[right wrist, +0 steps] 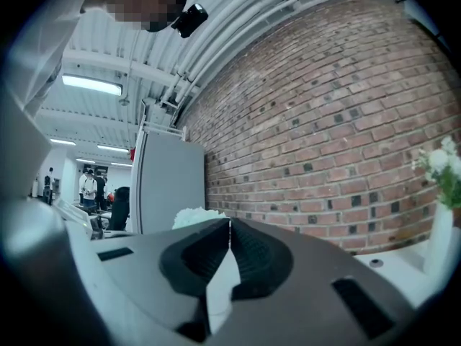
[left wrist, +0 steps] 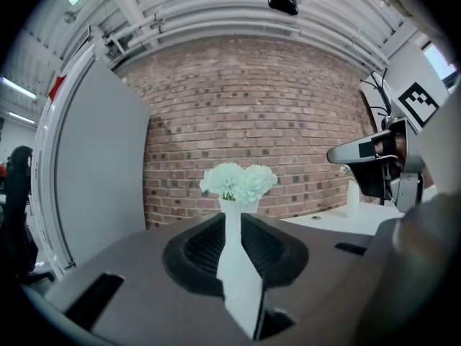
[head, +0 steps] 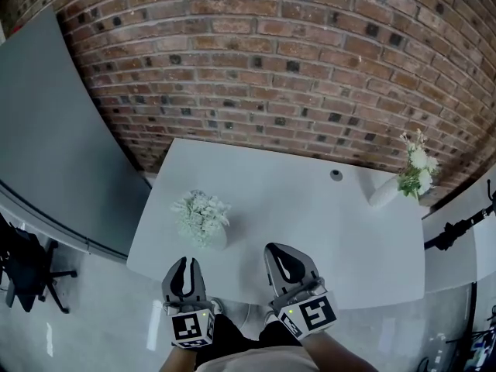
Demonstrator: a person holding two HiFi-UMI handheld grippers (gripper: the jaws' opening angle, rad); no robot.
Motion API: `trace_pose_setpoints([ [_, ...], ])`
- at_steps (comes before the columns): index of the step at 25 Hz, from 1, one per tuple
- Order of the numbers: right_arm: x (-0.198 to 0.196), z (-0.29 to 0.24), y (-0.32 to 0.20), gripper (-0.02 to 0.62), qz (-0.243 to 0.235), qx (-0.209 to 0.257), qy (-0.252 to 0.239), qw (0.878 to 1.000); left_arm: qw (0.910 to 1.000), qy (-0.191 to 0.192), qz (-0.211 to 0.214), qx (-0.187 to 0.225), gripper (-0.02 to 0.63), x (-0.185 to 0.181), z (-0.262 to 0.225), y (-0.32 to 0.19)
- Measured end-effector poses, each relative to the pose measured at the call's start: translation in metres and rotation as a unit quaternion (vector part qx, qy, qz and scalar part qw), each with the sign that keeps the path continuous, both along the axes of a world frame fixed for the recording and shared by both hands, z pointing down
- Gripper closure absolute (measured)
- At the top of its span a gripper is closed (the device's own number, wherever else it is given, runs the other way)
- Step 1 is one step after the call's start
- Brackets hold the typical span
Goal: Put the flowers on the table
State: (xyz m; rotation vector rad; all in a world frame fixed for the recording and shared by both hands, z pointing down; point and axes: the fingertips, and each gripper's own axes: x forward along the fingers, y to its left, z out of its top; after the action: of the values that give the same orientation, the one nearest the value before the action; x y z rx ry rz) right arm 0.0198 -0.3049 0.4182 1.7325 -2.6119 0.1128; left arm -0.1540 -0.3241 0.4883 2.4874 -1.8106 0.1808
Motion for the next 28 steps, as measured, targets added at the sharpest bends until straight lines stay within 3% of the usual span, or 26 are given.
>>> trace_pose_setpoints([
  [13,0.038,-0.015,0.041,0.578,-0.040,0.007,-0.029,0.999,0.9987,-0.024,-0.044,0.002,0.598,0.031,-0.034,0.063],
  [21,0.051,-0.015,0.054,0.577,-0.064,0.013,-0.046,0.997,0.9983,-0.035,-0.047,-0.004,0.600,0.049,-0.041,0.086],
  [28,0.057,-0.009,0.063,0.578,-0.087,0.001,-0.058,0.994,0.9962,-0.041,-0.077,-0.008,0.600,0.061,-0.047,0.104],
])
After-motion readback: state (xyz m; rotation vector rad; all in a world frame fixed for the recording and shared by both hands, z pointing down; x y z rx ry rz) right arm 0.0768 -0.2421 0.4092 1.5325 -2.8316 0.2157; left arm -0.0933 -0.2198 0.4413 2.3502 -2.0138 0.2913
